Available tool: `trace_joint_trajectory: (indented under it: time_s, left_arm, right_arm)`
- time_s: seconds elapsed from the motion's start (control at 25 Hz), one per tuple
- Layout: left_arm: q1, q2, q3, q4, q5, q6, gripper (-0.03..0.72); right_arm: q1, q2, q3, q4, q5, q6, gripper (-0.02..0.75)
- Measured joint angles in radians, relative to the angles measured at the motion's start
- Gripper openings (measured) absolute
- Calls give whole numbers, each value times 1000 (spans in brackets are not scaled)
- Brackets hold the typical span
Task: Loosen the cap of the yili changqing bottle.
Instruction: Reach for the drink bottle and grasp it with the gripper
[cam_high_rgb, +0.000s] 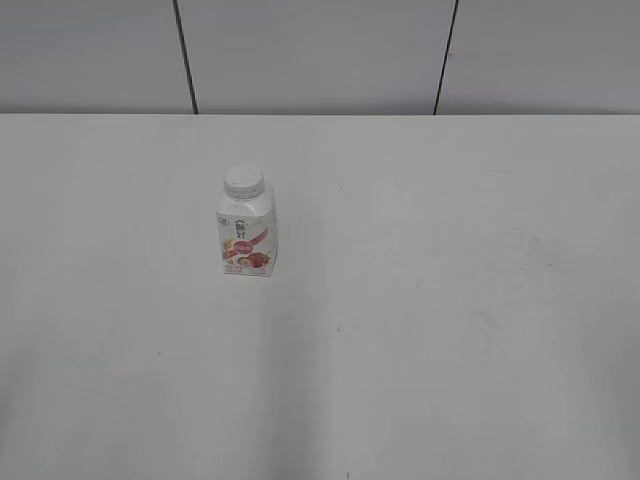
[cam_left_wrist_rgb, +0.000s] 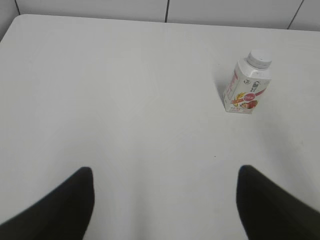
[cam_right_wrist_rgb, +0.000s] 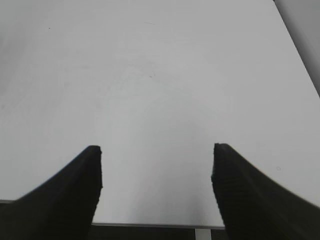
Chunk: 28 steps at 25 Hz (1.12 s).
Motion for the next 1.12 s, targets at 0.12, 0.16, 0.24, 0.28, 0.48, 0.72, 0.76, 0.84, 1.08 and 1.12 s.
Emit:
trace_joint_trajectory:
  time_s: [0.12,0.16,0.24,0.28,0.48,0.72,0.76,0.84,1.08,1.12]
  left_arm:
    - [0,0,0,0,0,0,537]
    - [0,0,0,0,0,0,537]
    - [0,0,-4,0,-7,0,537]
    - [0,0,-12,0,-24,0,537]
    - [0,0,-38,23,-193,26,537]
    - [0,52,-36,28,-331,127,537]
    - [0,64,-34,28,-371,130,537]
    - [0,87,-15,28,-451,134,537]
    - [0,171,92,28,-690,136,537]
    - [0,183,121,28,-741,136,537]
  right_arm:
    - [0,0,0,0,0,0,545]
    - [0,0,0,0,0,0,545]
    - [0,0,0,0,0,0,545]
    - [0,0,0,0,0,0,545]
    - [0,0,0,0,0,0,545]
    - [0,0,0,0,1,0,545]
    - [0,0,0,0,1,0,545]
    - [0,0,0,0,1,0,545]
    - [0,0,0,0,1,0,545]
    - [0,0,0,0,1,0,545]
